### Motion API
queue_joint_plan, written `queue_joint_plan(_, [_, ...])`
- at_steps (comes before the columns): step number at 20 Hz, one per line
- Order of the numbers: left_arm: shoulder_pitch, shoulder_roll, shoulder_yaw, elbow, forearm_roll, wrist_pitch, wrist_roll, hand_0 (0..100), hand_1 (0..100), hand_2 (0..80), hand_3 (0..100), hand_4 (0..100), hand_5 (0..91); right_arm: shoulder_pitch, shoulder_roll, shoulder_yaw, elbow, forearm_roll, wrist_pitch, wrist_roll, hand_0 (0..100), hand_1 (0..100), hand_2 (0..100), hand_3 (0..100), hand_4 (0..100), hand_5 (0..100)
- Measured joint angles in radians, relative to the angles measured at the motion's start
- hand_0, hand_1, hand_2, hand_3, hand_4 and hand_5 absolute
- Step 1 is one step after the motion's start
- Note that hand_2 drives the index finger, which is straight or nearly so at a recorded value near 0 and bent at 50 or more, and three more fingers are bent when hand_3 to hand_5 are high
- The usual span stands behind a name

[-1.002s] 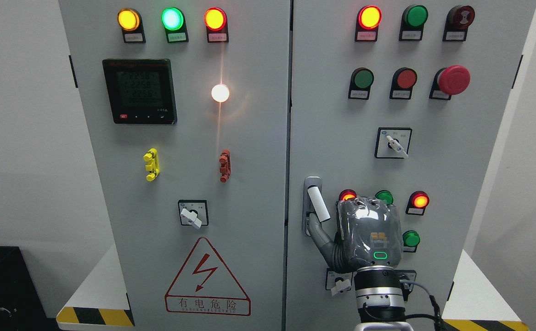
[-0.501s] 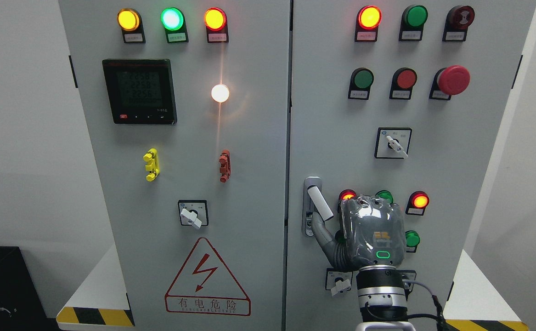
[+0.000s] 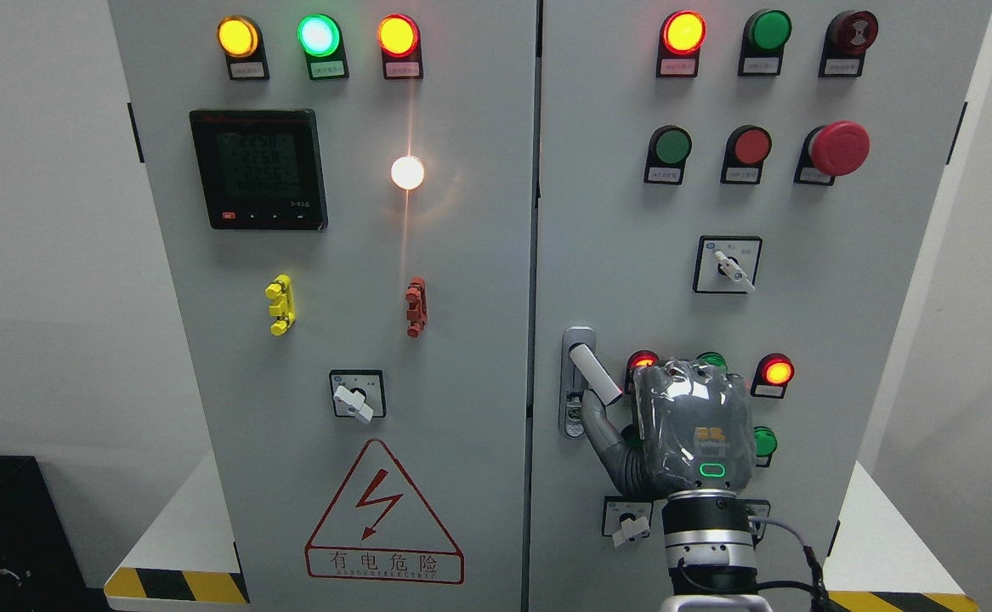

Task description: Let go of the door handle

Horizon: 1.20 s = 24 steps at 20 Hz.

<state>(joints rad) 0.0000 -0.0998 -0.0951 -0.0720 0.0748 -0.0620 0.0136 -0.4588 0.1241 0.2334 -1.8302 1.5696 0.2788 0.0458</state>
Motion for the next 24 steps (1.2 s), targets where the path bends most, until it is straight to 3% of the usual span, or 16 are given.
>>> queue_joint_plan(24, [0.0,0.0,0.0,0.0,0.0,0.0,0.0,12,56,0.0,0,0,0.0,-0.001,0.006,-0.007,-0.01,0.016,-0.001,-0.01,51,34,96,100,100,98])
